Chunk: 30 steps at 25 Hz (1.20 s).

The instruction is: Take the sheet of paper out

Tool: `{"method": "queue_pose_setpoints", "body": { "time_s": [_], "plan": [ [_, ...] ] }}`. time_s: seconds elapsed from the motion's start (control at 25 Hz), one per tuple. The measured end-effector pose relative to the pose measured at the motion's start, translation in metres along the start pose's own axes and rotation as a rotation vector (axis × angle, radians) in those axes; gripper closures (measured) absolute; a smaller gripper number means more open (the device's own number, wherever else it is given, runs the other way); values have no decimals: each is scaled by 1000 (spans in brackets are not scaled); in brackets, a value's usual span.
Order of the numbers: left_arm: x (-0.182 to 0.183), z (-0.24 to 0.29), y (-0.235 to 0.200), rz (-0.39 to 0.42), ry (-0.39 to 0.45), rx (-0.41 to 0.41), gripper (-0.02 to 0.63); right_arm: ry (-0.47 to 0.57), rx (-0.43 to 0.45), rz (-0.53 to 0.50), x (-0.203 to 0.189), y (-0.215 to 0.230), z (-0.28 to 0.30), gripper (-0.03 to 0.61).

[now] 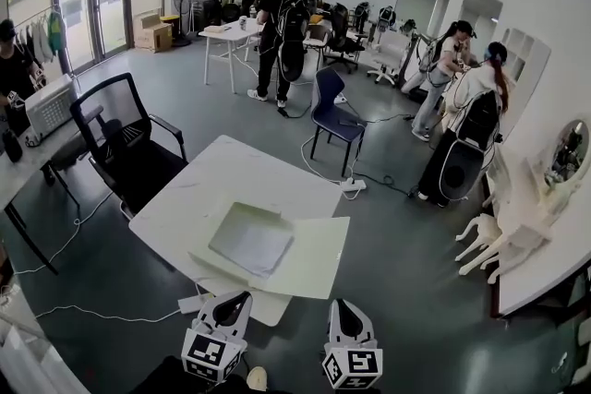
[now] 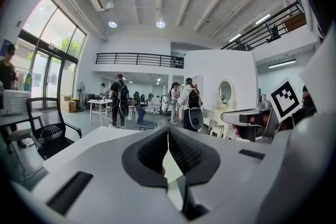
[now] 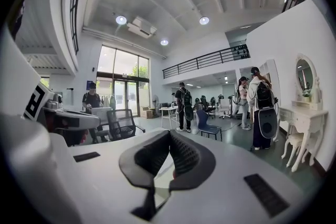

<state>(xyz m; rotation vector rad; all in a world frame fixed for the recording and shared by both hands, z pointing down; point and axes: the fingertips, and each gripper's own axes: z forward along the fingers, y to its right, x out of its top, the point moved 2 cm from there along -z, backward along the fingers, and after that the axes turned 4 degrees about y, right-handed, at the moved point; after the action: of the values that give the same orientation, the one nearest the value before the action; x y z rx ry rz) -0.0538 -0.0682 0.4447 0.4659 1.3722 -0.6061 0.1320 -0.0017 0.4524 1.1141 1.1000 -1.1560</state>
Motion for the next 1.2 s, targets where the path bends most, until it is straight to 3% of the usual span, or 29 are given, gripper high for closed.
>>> {"method": "queue_pose_setpoints", "body": {
  "time_s": [0.44, 0.96, 1.2],
  "plan": [
    [2, 42, -55, -22, 5, 28, 589, -13, 43, -22, 7, -12, 72, 561],
    [-40, 162, -110, -86, -91, 145, 589, -138, 191, -9, -33, 37, 232, 561],
    [-73, 221, -147, -112, -141, 222, 589, -246, 282, -7, -78, 53, 313, 561]
  ]
}}
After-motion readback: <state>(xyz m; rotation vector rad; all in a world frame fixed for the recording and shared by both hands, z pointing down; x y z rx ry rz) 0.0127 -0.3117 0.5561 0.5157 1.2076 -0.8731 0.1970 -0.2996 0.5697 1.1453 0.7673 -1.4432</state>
